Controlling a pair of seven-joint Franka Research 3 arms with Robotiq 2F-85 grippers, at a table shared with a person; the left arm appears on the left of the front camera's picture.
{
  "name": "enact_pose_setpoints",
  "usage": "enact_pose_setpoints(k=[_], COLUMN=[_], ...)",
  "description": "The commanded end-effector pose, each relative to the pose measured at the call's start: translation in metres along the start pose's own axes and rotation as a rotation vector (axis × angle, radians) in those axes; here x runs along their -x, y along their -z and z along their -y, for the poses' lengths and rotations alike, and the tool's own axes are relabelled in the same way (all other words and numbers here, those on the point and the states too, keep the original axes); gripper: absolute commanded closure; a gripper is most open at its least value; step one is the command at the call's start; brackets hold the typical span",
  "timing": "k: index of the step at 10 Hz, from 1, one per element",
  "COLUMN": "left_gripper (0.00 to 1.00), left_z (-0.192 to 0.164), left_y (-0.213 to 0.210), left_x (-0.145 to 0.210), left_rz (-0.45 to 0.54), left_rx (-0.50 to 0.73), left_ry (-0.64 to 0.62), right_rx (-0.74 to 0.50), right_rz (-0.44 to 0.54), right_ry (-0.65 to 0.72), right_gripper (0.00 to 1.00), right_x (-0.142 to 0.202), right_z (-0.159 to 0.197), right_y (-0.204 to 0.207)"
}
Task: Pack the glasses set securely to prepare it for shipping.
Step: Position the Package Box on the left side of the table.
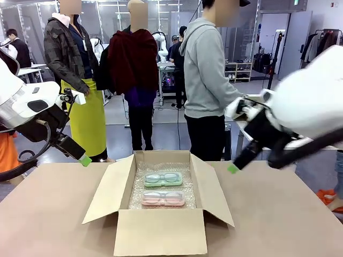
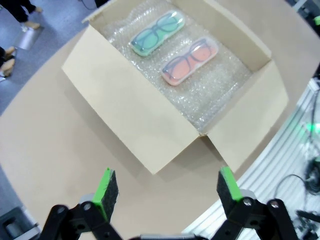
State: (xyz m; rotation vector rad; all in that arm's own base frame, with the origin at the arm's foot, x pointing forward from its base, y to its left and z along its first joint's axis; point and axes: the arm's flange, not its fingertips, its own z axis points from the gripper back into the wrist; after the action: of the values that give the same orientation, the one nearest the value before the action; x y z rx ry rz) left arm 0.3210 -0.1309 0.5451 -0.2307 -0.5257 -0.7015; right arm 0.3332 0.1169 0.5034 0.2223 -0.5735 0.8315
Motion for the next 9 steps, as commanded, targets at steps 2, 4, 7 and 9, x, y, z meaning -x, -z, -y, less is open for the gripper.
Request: enact_pose_setpoints(k=[2,4,7,9], left_gripper=[0.00,0.00,0.00,0.00], left_z=[-0.001,-0.001,-0.001,-0.001], left_y=[0.000,0.000,0.000,0.000], left_x=[0.001,0.001,0.001,0.001], left_rz=[0.013,0.013,0.013,0.013], left_rx=[0.006,0.006,0.006,0.006], left_ry=[0.002,0.002,0.002,0.002], right_rx=[0.029,0.045,0.030,0.030], right_rz=[0.005,0.043,0.020,0.020], right_ry=[0.191,0.274,0.169,0.169], right_gripper=[0.00,0.00,0.00,0.00], right_x=[0.039,0.053,0.026,0.026], right_z=[0.012,0.025,0.032,0.032], right_y=[-0.024,-0.028,-0.031,-0.031])
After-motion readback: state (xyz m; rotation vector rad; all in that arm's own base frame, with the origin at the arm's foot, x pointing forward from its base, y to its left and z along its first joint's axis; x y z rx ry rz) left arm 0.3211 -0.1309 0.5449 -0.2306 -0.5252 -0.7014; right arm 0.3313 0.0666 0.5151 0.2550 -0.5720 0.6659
